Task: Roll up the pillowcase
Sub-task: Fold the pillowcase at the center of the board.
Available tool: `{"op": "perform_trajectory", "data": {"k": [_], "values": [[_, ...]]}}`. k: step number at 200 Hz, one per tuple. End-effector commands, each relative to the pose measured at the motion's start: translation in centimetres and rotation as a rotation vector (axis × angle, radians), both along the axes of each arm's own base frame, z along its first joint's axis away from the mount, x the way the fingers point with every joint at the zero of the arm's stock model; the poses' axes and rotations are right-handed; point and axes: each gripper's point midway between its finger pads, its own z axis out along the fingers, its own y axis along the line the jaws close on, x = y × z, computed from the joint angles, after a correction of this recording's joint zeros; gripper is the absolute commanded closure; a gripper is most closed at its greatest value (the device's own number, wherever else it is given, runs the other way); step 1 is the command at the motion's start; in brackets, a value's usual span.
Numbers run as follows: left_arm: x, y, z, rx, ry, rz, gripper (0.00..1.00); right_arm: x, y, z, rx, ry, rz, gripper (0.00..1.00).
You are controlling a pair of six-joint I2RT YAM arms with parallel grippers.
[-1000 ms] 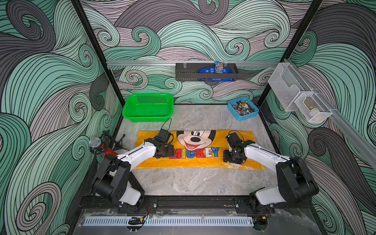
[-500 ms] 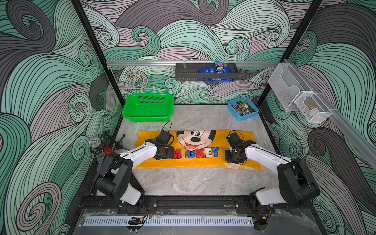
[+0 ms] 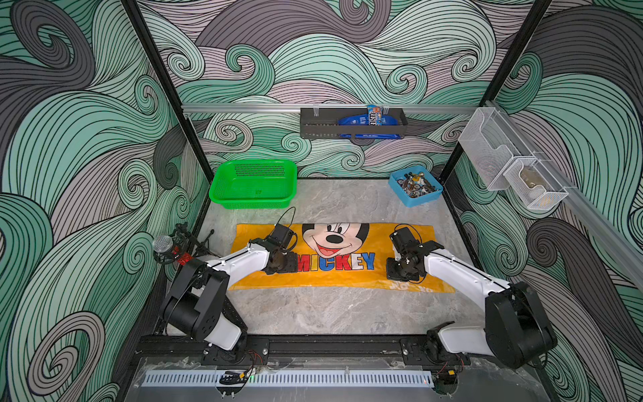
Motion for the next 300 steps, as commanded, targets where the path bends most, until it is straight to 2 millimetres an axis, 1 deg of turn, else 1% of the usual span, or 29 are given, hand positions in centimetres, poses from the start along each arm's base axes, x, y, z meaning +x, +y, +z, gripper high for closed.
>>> {"op": "perform_trajectory", "data": {"k": [1,17,39,65,91,117,135,147,168,199,212,231,239,259,275,285,300], "values": [[-0.6,0.1,-0.7,0.017,0.022,-0.025,0.3,-3.2,0.1,-0.5,0.021,0.097,0.02,0.95],[-0.7,0.2,-0.9,0.022,0.027,-0.026,0.29,-3.2,0.3,-0.4,0.021,0.105,0.03,0.94],[-1.0,0.5,-1.4,0.038,0.04,-0.025,0.29,-4.1,0.6,-0.6,0.034,0.151,0.025,0.94],[-1.5,1.2,-2.0,0.074,0.063,-0.018,0.3,-3.7,0.4,1.2,0.022,0.129,0.038,0.93],[-1.7,1.6,-2.5,0.093,0.075,-0.01,0.3,-4.5,0.3,2.4,0.004,0.153,0.04,0.91],[-1.4,1.6,-2.3,0.096,0.069,-0.01,0.3,-5.3,0.8,3.4,0.009,0.175,0.044,0.91],[-1.5,1.6,-2.4,0.101,0.073,-0.013,0.3,-5.6,1.5,4.1,0.025,0.187,0.052,0.9],[-1.5,1.6,-2.5,0.1,0.076,-0.013,0.3,-6.6,1.7,3.3,0.024,0.215,0.05,0.9],[-1.5,1.6,-2.6,0.105,0.078,-0.017,0.3,-9.4,0.9,0.4,-0.003,0.306,0.045,0.89],[-1.2,2.4,-2.3,0.154,0.067,-0.016,0.3,-9.5,1.8,-1.0,0.024,0.313,0.046,0.89],[-1.1,2.8,-2.3,0.173,0.063,-0.006,0.3,-10.1,1.7,-1.9,0.019,0.334,0.054,0.88],[-0.9,3.3,-2.5,0.201,0.072,0.001,0.3,-10.7,1.6,-2.7,0.023,0.345,0.055,0.82],[-0.7,3.3,-2.4,0.206,0.07,0.003,0.3,-10.6,1.7,-2.7,0.031,0.341,0.056,0.8],[-0.1,2.9,-1.8,0.198,0.05,0.003,0.3,-9.9,2.3,-1.9,0.053,0.312,0.072,0.67],[0.7,2.9,-0.6,0.201,0.021,0.003,0.3,-7.8,2.6,-0.1,0.053,0.23,0.067,0.6],[1.2,2.8,0.3,0.202,-0.001,0.004,0.3,-6.4,2.6,1.3,0.042,0.173,0.065,0.54],[2.4,2.1,2.3,0.184,-0.049,-0.003,0.3,-5.0,1.6,2.8,-0.005,0.131,0.057,0.47]]}}
